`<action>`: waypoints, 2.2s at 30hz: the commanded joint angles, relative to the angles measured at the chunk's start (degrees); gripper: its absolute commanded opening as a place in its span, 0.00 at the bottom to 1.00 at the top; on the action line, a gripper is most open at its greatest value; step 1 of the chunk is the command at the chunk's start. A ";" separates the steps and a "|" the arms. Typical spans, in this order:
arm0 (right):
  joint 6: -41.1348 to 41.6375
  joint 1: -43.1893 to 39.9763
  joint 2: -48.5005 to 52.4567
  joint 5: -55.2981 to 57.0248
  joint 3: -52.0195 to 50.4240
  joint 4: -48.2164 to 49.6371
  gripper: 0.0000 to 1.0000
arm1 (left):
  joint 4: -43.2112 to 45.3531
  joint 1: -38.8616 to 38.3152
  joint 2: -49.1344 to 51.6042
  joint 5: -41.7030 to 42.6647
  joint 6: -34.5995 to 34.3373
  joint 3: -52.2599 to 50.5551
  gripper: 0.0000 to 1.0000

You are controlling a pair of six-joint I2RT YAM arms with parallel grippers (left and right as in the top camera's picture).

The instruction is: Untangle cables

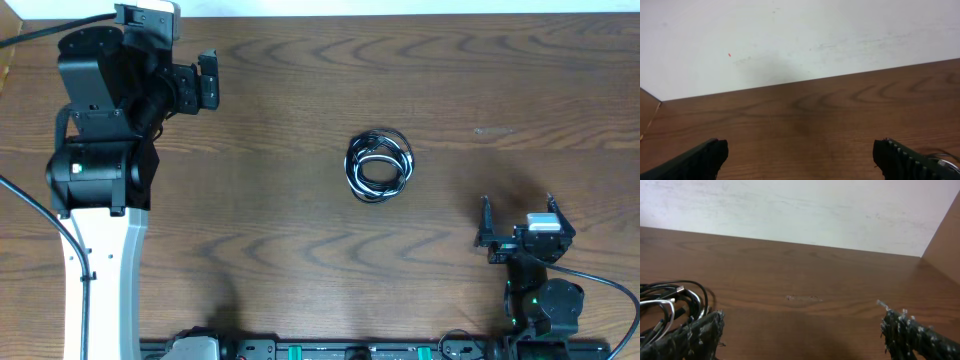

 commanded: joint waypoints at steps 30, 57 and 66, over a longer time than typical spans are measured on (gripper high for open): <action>2.64 -0.28 0.96 -9.35 -0.15 0.33 0.99 | 0.04 0.17 0.44 0.70 1.01 0.35 0.98; 7.30 -0.28 1.81 -8.39 14.75 -8.74 0.99 | 1.33 0.15 1.55 0.57 0.74 -0.90 0.98; 4.98 -0.28 9.05 -6.21 26.88 -9.11 0.99 | 1.36 0.15 2.03 0.55 0.79 -0.90 0.98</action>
